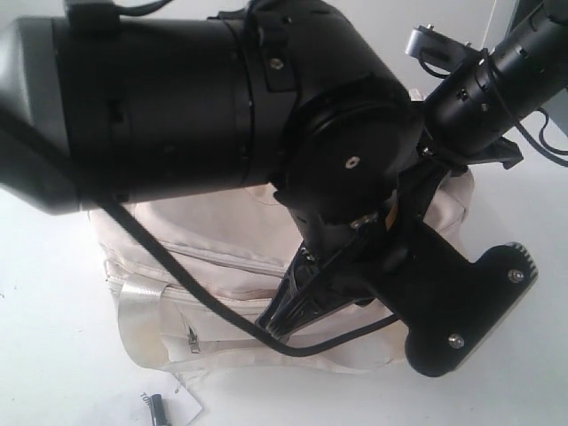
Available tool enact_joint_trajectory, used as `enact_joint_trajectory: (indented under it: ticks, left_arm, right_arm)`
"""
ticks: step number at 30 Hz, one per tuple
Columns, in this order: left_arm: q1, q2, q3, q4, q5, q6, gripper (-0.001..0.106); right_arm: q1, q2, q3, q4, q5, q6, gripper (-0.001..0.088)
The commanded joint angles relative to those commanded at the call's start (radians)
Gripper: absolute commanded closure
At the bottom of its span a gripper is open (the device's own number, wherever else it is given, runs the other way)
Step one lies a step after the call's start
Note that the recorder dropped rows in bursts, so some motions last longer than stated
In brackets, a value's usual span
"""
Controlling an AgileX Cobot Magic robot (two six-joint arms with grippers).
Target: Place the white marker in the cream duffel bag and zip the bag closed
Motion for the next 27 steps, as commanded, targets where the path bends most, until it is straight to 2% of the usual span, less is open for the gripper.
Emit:
enact_joint_trajectory:
  ticks: [8, 14, 25, 27]
  left_arm:
    - [0.000, 0.000, 0.000, 0.000, 0.015, 0.000, 0.105]
    - [0.000, 0.000, 0.000, 0.000, 0.115, -0.003, 0.105]
    - [0.000, 0.000, 0.000, 0.000, 0.206, -0.114, 0.105]
    - [0.000, 0.000, 0.000, 0.000, 0.208, -0.166, 0.105]
  right_arm:
    - [0.000, -0.060, 0.000, -0.005, -0.047, -0.067, 0.0868]
    - [-0.002, -0.077, 0.000, -0.027, -0.053, -0.067, 0.0868]
    - [-0.002, -0.077, 0.000, -0.027, -0.051, -0.067, 0.0868]
    - [-0.002, -0.077, 0.000, -0.027, -0.051, -0.067, 0.0868]
